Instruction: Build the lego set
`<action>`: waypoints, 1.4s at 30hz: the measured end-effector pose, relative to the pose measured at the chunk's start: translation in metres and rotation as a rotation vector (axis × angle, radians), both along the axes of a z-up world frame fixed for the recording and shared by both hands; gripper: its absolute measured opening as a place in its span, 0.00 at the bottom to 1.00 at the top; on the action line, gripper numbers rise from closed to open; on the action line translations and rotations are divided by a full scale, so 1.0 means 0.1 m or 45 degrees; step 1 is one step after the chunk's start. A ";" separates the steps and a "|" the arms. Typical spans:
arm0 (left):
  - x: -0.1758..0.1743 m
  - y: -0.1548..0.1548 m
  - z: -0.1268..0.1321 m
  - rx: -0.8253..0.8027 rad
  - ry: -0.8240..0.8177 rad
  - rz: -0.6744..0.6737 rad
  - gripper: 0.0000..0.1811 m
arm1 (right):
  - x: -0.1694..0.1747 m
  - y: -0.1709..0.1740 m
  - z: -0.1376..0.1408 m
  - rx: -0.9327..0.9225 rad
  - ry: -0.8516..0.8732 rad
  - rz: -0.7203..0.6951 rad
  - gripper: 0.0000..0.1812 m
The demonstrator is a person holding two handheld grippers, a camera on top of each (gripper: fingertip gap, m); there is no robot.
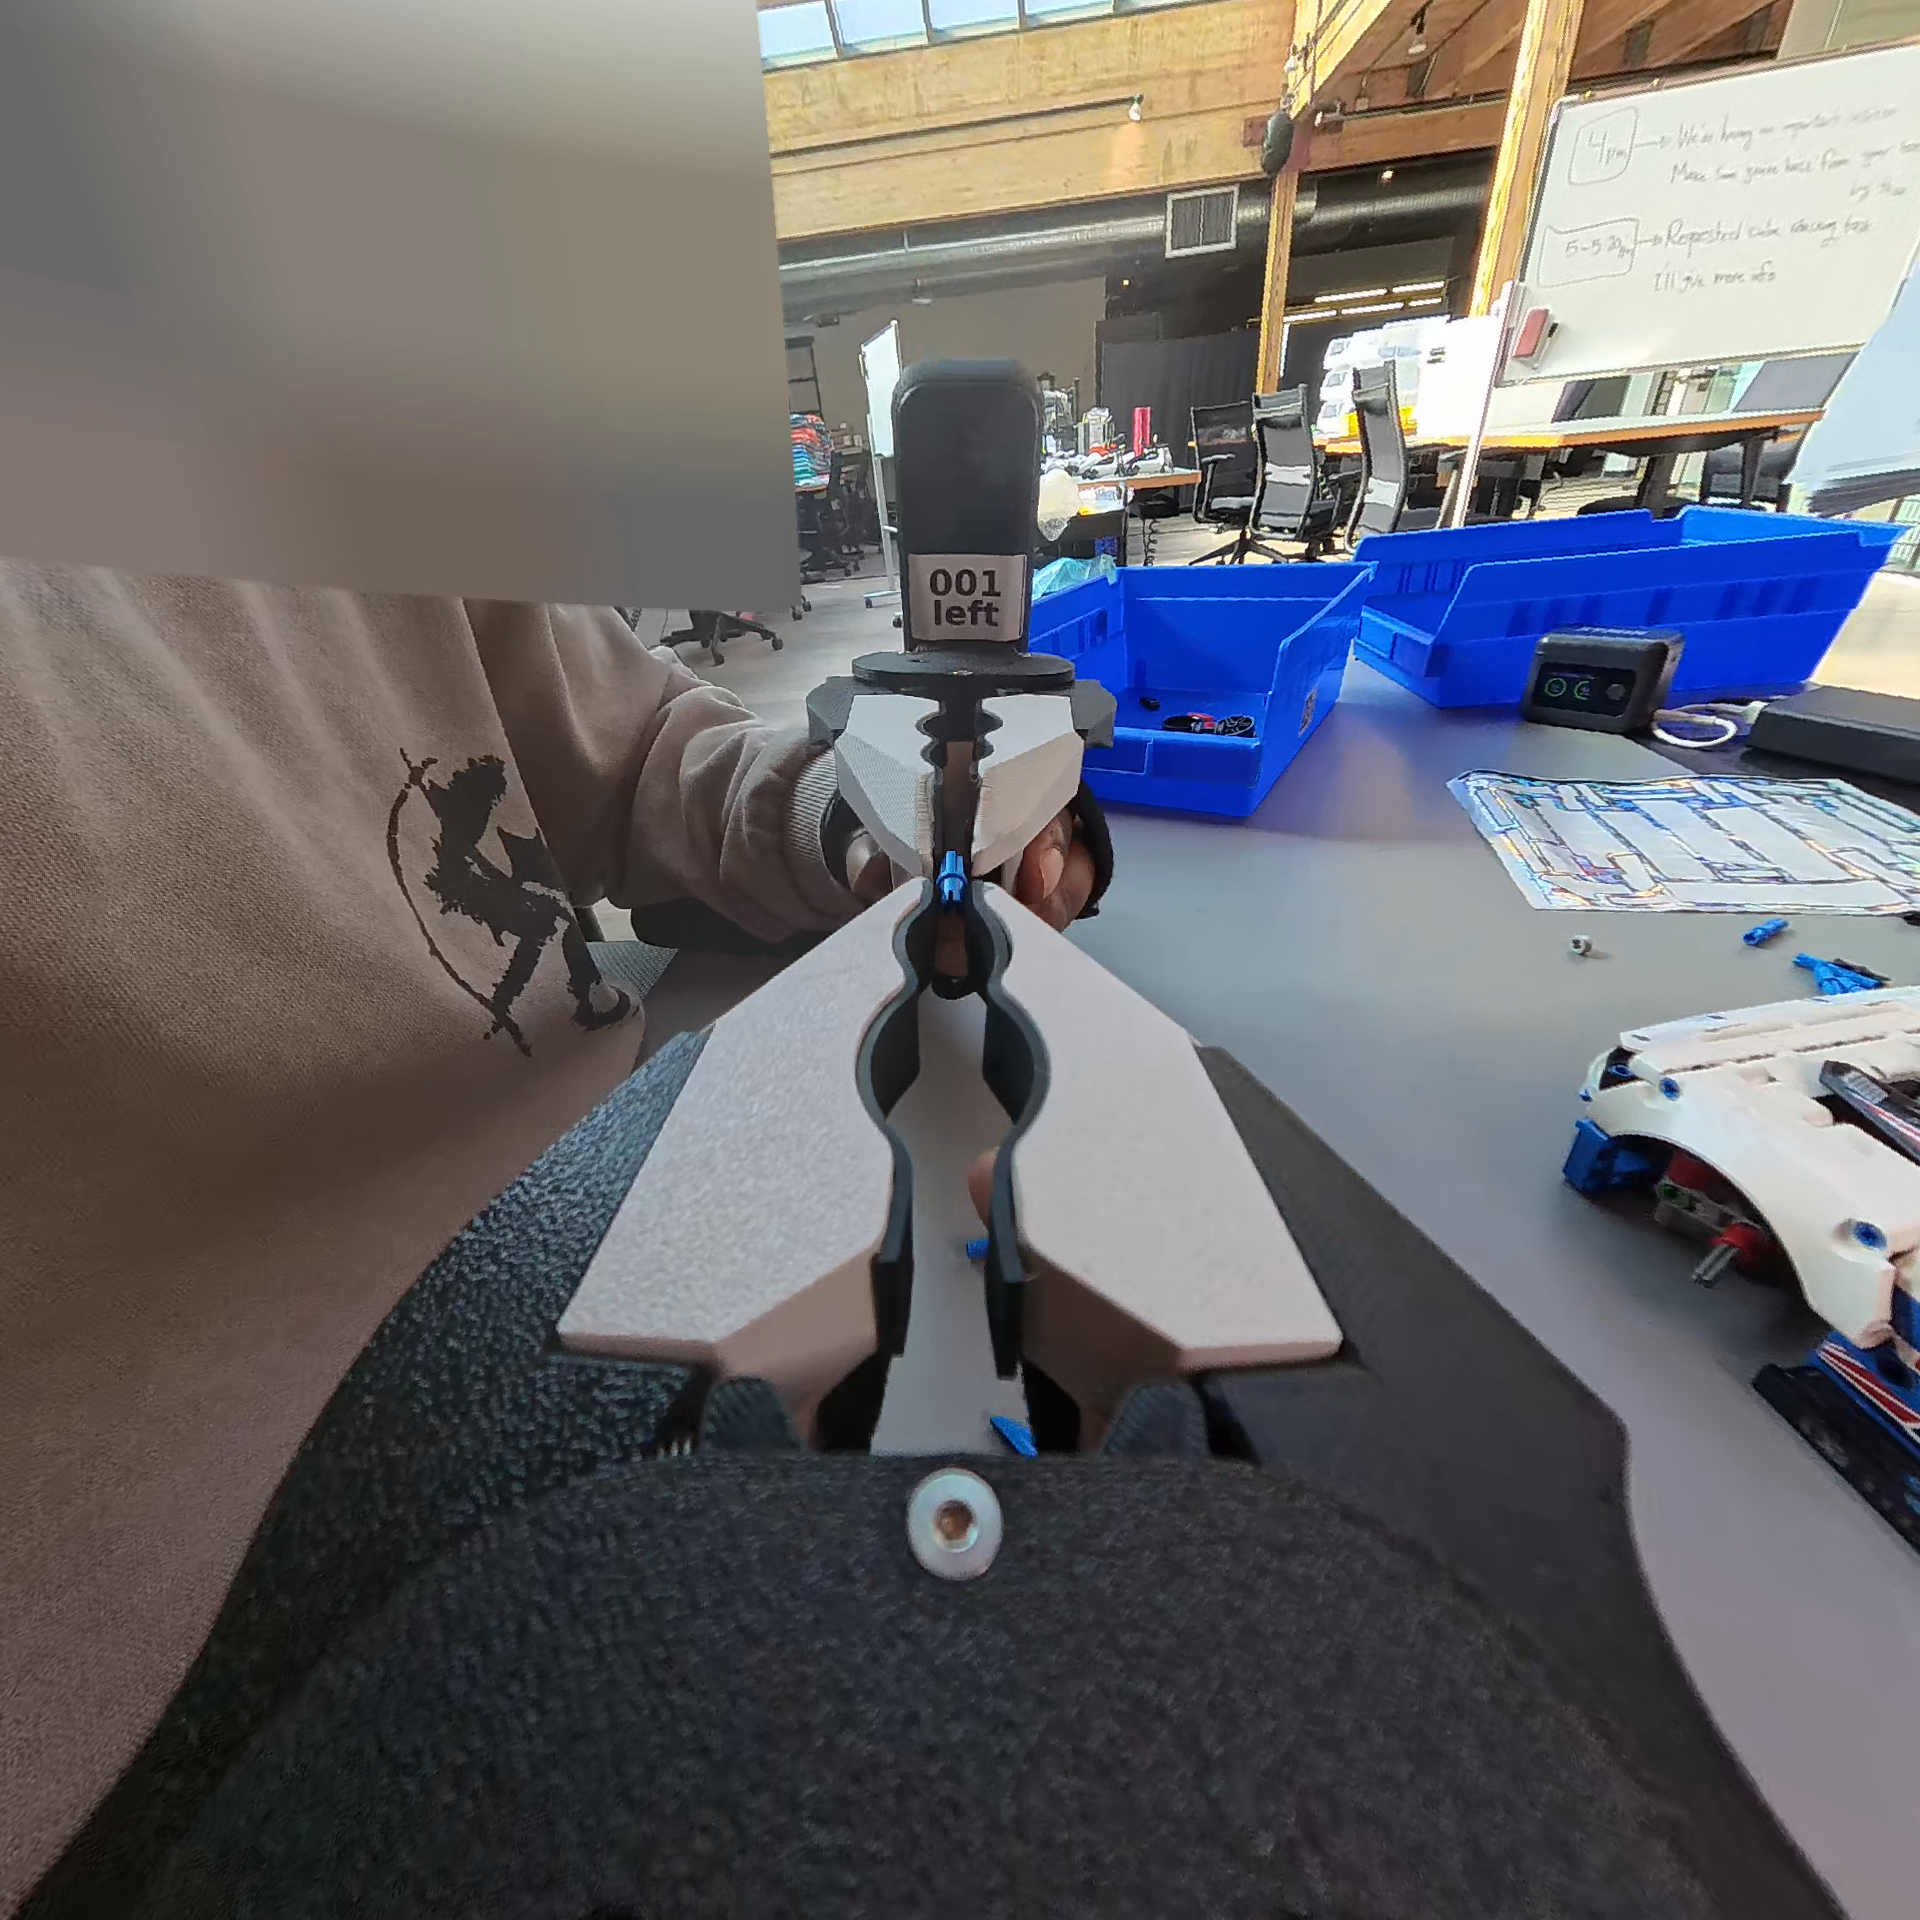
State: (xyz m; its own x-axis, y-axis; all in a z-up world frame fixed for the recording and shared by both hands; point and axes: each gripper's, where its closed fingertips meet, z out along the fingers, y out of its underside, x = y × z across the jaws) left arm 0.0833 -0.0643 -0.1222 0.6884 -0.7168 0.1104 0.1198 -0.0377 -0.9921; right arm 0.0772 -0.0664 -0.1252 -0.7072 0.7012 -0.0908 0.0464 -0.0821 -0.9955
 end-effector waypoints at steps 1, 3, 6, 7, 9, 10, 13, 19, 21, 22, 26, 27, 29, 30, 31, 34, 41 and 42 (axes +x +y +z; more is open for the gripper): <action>0.00 0.00 0.00 0.002 -0.004 0.002 0.01 | 0.00 0.00 0.00 0.000 0.005 -0.002 0.01; 0.00 0.00 0.01 0.003 -0.014 -0.001 0.01 | 0.00 0.00 0.01 -0.003 0.012 -0.002 0.01; 0.01 0.00 0.02 0.003 -0.028 -0.005 0.01 | 0.01 -0.01 0.02 -0.001 0.024 -0.001 0.01; 0.01 0.00 0.02 0.002 -0.031 -0.006 0.00 | 0.01 -0.01 0.02 -0.001 0.028 -0.002 0.01; 0.02 0.00 0.01 -0.001 -0.032 -0.008 0.00 | 0.01 -0.01 0.03 -0.001 0.034 -0.005 0.01; 0.02 0.00 0.01 0.000 -0.032 -0.007 0.01 | 0.01 -0.01 0.03 0.002 0.036 -0.005 0.01; 0.02 0.00 0.01 -0.001 -0.035 -0.009 0.00 | 0.01 -0.02 0.03 0.010 0.034 -0.005 0.01; 0.01 0.02 0.01 -0.010 -0.044 -0.001 0.01 | -0.01 0.00 0.02 -0.005 -0.003 0.001 0.01; 0.00 0.02 -0.01 -0.025 -0.046 -0.008 0.01 | -0.02 0.01 0.00 0.009 -0.021 0.000 0.01; -0.01 0.03 -0.03 -0.048 -0.043 -0.012 0.01 | -0.03 0.01 -0.03 0.023 -0.037 -0.008 0.01; -0.26 0.13 -0.20 -0.208 0.052 0.086 0.10 | -0.08 0.16 -0.11 0.067 -0.093 -0.070 0.01; -0.39 0.16 -0.30 -0.283 0.099 0.130 0.13 | -0.09 0.21 -0.14 0.093 -0.109 -0.095 0.01; -0.61 0.19 -0.58 -0.416 0.248 0.215 0.17 | -0.12 0.30 -0.22 0.137 -0.154 -0.130 0.01; -0.68 0.20 -0.74 -0.479 0.331 0.240 0.18 | -0.12 0.33 -0.26 0.148 -0.177 -0.139 0.01; -0.71 0.19 -0.89 -0.534 0.399 0.245 0.19 | -0.13 0.34 -0.30 0.157 -0.203 -0.140 0.01; -0.66 0.19 -1.14 -0.617 0.495 0.213 0.17 | -0.14 0.33 -0.40 0.181 -0.248 -0.133 0.01; -0.66 0.24 -1.16 -0.595 0.543 0.185 0.03 | -0.17 0.37 -0.52 0.192 -0.310 -0.138 0.01; -0.64 0.24 -1.16 -0.586 0.555 0.175 0.03 | -0.17 0.39 -0.54 0.196 -0.315 -0.142 0.01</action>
